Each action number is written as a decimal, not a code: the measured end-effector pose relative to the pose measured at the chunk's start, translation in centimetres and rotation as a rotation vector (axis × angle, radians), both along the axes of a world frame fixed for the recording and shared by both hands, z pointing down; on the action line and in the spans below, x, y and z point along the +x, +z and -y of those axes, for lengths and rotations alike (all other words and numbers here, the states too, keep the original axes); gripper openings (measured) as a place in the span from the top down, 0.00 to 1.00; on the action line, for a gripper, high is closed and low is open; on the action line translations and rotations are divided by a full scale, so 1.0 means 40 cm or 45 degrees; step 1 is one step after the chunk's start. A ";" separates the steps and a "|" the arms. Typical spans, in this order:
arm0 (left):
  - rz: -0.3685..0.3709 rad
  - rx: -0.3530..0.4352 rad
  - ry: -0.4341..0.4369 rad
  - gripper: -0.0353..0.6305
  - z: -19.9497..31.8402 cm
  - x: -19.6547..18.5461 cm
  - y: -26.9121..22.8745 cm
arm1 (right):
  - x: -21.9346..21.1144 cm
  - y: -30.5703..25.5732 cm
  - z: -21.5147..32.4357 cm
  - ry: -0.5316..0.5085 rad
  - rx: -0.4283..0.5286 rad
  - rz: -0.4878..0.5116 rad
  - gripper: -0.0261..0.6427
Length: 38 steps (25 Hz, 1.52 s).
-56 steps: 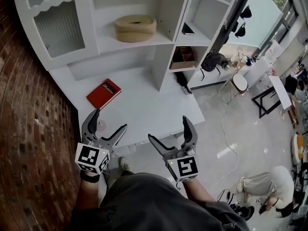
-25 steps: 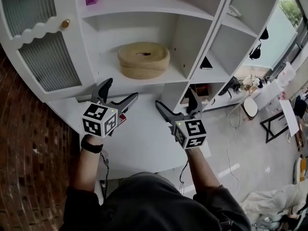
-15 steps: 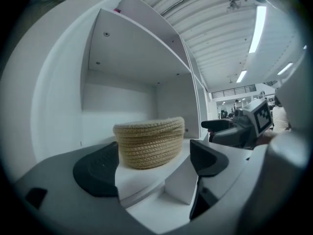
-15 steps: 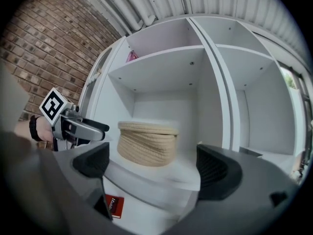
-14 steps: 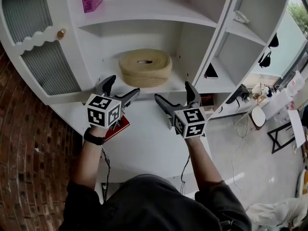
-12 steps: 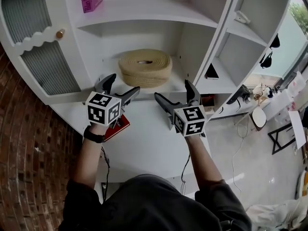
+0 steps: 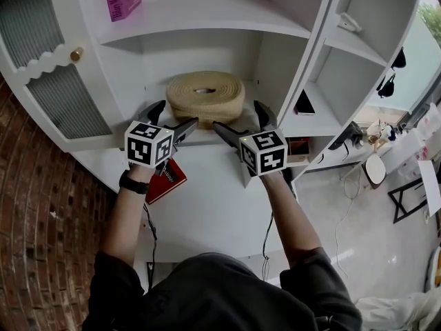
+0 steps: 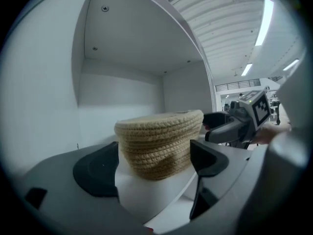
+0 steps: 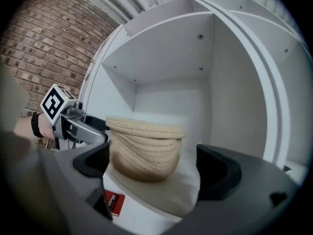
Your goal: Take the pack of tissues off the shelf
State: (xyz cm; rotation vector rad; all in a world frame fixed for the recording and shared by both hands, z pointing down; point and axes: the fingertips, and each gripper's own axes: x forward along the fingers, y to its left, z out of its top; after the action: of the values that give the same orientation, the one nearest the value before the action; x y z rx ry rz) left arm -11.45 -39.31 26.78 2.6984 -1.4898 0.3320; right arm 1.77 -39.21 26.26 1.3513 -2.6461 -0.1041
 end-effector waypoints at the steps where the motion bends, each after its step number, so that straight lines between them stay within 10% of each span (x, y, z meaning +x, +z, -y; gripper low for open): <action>1: 0.008 -0.009 0.001 0.26 0.005 0.002 0.003 | -0.006 0.004 0.009 -0.014 -0.020 -0.003 0.13; 17: 0.115 -0.119 0.022 0.26 0.058 0.031 0.032 | -0.066 0.051 0.086 -0.179 -0.239 -0.176 0.17; 38: 0.140 -0.033 0.037 0.26 -0.084 0.080 0.030 | -0.032 0.025 -0.063 -0.107 -0.101 -0.153 0.23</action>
State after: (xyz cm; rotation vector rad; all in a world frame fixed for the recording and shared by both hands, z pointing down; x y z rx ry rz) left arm -8.25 -35.95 27.98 2.7253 -1.4623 0.5048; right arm 0.49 -36.70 27.25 1.1722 -2.5778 -0.0871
